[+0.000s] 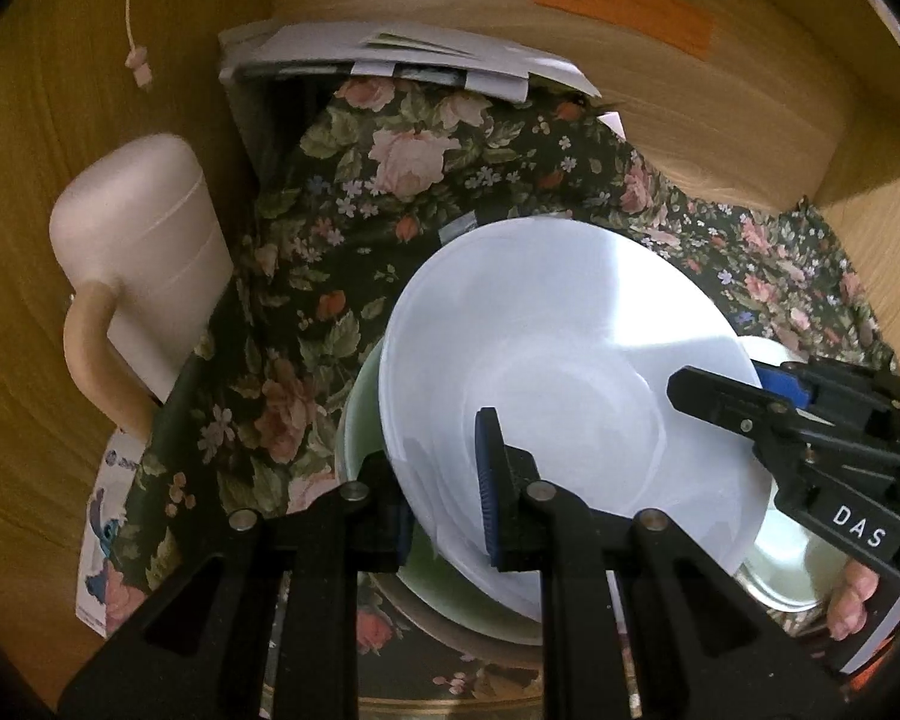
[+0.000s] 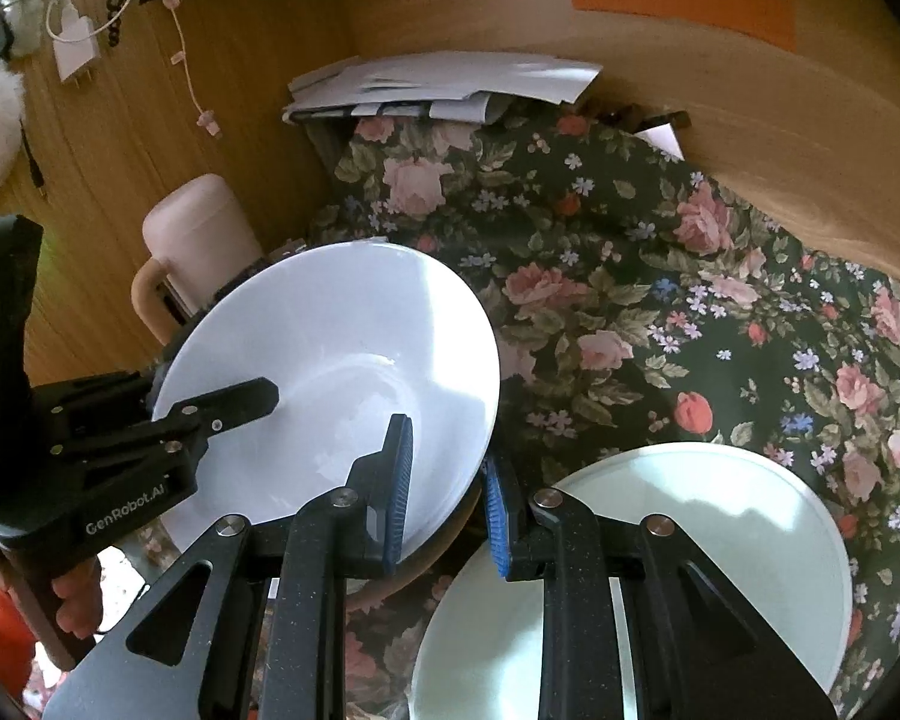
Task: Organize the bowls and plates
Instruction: 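Carry the white bowl with both grippers over the nested bowls, then lower the white bowl onto the nested bowls with both grippers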
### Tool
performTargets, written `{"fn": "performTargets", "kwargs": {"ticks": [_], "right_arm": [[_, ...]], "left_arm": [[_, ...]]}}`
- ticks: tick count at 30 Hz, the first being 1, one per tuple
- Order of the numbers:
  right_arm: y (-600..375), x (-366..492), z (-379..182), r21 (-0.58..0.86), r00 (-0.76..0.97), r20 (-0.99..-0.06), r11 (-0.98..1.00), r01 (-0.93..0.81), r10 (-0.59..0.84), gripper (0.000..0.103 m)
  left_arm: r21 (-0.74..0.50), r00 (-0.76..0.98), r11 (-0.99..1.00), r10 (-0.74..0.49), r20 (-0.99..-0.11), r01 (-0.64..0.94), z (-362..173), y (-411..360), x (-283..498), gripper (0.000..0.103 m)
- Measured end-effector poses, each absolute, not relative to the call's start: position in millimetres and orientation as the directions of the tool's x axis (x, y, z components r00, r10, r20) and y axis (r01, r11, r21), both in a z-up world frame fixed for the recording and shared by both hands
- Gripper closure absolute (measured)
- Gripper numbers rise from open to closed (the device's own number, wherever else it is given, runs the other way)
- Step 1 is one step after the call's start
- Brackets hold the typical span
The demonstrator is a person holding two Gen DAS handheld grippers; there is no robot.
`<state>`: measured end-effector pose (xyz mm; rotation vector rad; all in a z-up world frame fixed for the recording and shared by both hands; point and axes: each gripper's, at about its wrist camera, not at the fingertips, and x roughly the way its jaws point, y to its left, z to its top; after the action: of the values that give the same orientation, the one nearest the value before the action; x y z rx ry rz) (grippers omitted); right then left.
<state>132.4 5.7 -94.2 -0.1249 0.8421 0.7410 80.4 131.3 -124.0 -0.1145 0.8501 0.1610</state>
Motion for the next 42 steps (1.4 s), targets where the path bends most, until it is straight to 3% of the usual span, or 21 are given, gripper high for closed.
{"fn": "performTargets", "kwargs": {"ticks": [17,21,42], "right_arm": [[3.4,135.1,-96.8,0.202,0.422,-0.711,0.738,-0.643,0.562,0.083],[2.5,136.1,-97.7,0.207,0.419,-0.712,0.739,-0.641,0.563,0.084],[3.3,125.8,-86.7,0.14,0.459,-0.695,0.73,-0.669,0.554,0.082]], "left_arm": [[-0.087,0.649,0.972,0.077,-0.757,-0.217,-119.9,140.3,85.4,0.085],[-0.125,0.654,0.963,0.064,-0.754,-0.239,-114.9,147.9,83.5,0.075],[-0.211,0.631,0.946,-0.008,-0.776,-0.247,-106.9,156.0,78.5,0.075]]}}
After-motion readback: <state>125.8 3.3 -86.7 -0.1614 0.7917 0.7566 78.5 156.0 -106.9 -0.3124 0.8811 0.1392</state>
